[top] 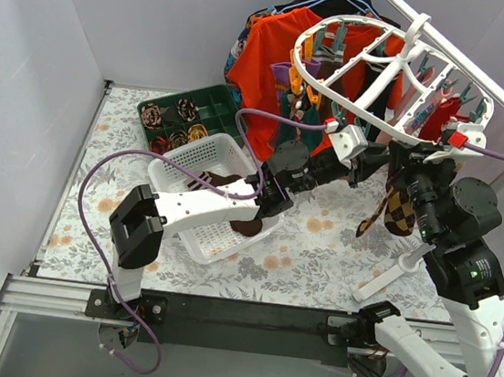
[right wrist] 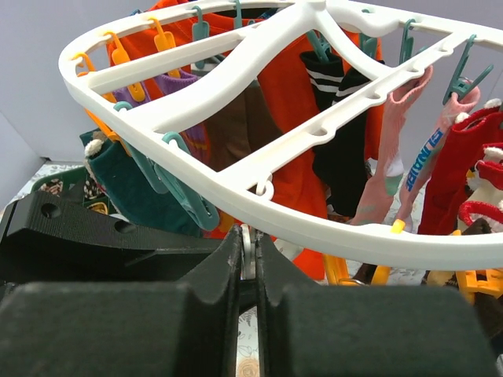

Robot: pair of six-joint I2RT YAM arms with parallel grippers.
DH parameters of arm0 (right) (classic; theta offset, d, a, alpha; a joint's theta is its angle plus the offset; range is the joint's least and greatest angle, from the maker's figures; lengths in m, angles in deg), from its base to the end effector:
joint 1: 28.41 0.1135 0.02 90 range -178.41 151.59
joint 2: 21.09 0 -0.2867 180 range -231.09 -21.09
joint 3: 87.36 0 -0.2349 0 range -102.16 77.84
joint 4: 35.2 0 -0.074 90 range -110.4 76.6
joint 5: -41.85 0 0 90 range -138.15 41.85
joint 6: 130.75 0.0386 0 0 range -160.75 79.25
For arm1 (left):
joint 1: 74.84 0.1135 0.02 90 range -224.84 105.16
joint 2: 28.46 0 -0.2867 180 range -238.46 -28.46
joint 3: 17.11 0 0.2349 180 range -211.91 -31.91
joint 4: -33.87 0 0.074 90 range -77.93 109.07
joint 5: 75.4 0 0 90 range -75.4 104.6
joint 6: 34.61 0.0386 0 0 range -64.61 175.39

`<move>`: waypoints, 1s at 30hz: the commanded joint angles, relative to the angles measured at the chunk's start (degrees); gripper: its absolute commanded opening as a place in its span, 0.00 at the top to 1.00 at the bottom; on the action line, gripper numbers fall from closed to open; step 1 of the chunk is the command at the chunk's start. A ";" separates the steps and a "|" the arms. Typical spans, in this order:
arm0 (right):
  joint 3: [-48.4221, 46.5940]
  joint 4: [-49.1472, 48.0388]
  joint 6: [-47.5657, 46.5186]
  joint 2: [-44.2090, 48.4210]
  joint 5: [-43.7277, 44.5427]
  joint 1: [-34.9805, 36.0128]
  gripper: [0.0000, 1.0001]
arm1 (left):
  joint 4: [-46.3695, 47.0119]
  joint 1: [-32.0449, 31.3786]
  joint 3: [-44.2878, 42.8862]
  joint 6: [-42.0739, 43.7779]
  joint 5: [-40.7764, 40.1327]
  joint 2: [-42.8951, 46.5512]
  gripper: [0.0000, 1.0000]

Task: Clip the socks to the hanger
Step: Open the clamp at the hanger.

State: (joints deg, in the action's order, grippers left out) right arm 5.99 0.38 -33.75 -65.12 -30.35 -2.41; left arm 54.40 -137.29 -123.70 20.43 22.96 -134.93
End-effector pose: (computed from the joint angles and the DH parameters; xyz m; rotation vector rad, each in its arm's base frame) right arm 0.0920 0.0318 0.4854 0.0139 1.4584 0.2457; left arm 0.1991 -0.3937 0.4285 0.4648 1.2928 -1.5497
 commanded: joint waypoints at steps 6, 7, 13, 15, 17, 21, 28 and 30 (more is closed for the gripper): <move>-0.92 -2.85 -0.59 0.44 0.65 -0.33 0.98 | 0.35 -0.74 2.40 -0.81 1.48 5.40 0.75; -0.83 -2.85 -0.50 0.52 0.65 -0.25 0.98 | 0.26 -0.65 3.19 -0.90 1.31 6.01 0.70; -0.13 -2.85 -0.76 0.70 1.01 -0.25 0.99 | 1.84 -0.65 10.30 -2.13 -1.76 9.96 0.51; -0.13 -3.02 -0.76 0.53 0.66 -0.25 0.99 | 1.85 -0.65 14.34 -2.83 -3.43 11.02 0.48; -0.22 -3.02 -0.68 0.52 0.57 -0.25 0.99 | -0.25 -0.65 18.20 -5.37 -5.62 13.12 0.47; 0.22 -3.11 -0.76 0.79 0.39 -0.33 0.99 | -7.63 -0.21 24.19 -12.14 -14.32 17.52 0.44; 0.66 -3.37 -0.06 0.88 -1.10 -0.33 0.99 | -19.61 1.81 30.52 -19.71 -19.27 25.70 0.42; 0.49 -3.28 0.38 0.88 -2.07 -0.25 0.99 | -15.83 1.81 30.18 -16.64 -17.60 25.97 0.41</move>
State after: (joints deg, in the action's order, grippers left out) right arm 6.47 -0.10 -33.64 -64.57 -30.37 -2.56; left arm 38.08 -135.78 -93.41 3.80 6.52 -113.40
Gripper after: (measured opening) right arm 0.089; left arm 0.584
